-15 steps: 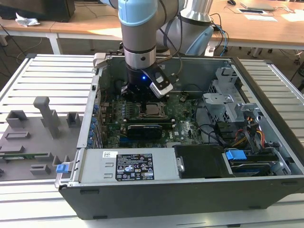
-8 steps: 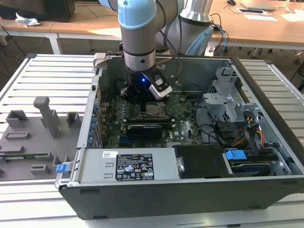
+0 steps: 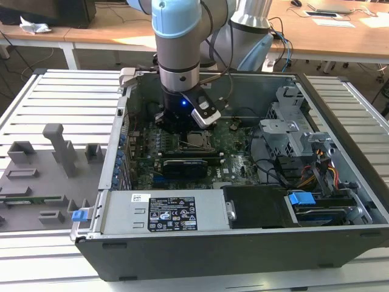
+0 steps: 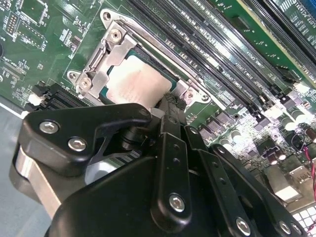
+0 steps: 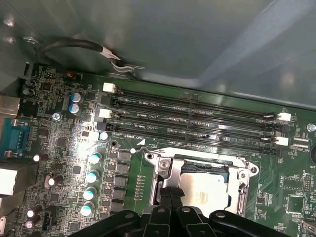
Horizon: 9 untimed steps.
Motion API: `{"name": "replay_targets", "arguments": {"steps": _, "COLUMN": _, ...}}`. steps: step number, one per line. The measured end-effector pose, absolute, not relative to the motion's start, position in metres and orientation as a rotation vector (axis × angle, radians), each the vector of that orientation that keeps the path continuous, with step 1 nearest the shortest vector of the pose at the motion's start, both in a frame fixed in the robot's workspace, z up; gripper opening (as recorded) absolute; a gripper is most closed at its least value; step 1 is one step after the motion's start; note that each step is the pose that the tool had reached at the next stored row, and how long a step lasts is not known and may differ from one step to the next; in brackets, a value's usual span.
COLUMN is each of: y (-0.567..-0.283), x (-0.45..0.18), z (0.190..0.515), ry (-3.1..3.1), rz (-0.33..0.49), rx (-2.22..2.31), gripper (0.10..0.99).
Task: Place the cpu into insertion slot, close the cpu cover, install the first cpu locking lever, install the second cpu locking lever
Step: 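Close the cpu cover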
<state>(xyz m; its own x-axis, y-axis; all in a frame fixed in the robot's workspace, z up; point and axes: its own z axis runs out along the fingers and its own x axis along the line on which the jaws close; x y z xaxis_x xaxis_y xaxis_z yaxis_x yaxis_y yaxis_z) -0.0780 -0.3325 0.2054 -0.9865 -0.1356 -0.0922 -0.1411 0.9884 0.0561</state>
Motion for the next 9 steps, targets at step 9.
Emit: {"name": "replay_targets", "arguments": {"steps": 9, "y": -0.3325, "x": -0.0728, "z": 0.2052, "ry": 3.045, "rz": 0.095, "rx": -0.2, "gripper": 0.106}}
